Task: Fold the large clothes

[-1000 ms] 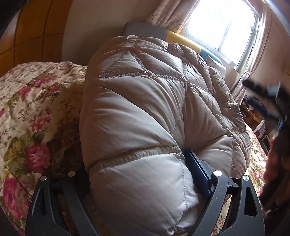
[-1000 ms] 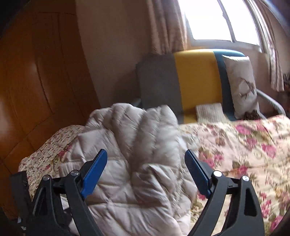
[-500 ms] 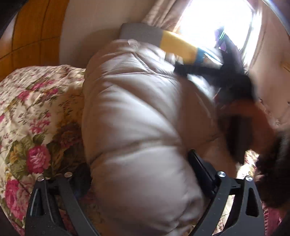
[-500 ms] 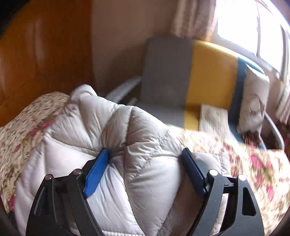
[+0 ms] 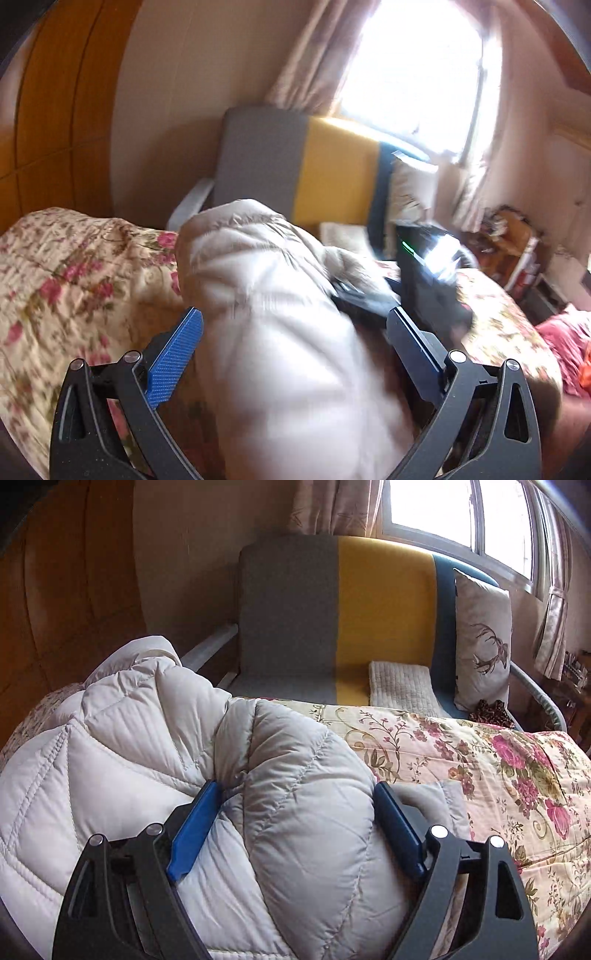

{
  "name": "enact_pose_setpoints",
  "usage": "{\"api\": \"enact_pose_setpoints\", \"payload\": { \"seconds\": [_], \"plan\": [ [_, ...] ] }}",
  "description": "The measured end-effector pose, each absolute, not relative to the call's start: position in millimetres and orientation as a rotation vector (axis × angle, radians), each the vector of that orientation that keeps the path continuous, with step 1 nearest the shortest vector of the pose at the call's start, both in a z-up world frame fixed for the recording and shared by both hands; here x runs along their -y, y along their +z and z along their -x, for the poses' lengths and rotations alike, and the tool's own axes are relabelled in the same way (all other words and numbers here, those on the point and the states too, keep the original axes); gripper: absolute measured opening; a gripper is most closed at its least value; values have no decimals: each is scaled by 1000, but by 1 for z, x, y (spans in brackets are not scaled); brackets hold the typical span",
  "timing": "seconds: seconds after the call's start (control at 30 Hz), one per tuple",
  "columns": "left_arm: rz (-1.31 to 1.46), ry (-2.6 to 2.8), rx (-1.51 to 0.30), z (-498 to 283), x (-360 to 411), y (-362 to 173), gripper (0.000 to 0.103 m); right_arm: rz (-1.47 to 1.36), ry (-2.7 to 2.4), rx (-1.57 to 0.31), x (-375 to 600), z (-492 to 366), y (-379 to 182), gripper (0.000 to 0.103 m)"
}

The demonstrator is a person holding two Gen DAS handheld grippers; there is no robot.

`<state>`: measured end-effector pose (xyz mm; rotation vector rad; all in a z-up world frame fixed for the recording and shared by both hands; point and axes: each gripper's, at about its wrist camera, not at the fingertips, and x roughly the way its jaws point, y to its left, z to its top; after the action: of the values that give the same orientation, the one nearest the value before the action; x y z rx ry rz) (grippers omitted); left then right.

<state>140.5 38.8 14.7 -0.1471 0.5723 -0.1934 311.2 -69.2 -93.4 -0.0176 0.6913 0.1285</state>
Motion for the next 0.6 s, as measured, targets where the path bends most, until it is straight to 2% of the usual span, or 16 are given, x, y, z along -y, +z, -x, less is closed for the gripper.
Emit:
{"api": "enact_pose_setpoints", "payload": {
  "seconds": [0.13, 0.23, 0.6],
  "plan": [
    [77, -47, -732, -210, -25, 3, 99, 0, 135, -695, 72, -313, -91, 84],
    [76, -6, -894, -247, -30, -38, 100, 15, 132, -714, 70, -317, -92, 84],
    [96, -14, -793, -250, -46, -78, 100, 93, 123, -734, 56, -336, -107, 88]
  ]
}}
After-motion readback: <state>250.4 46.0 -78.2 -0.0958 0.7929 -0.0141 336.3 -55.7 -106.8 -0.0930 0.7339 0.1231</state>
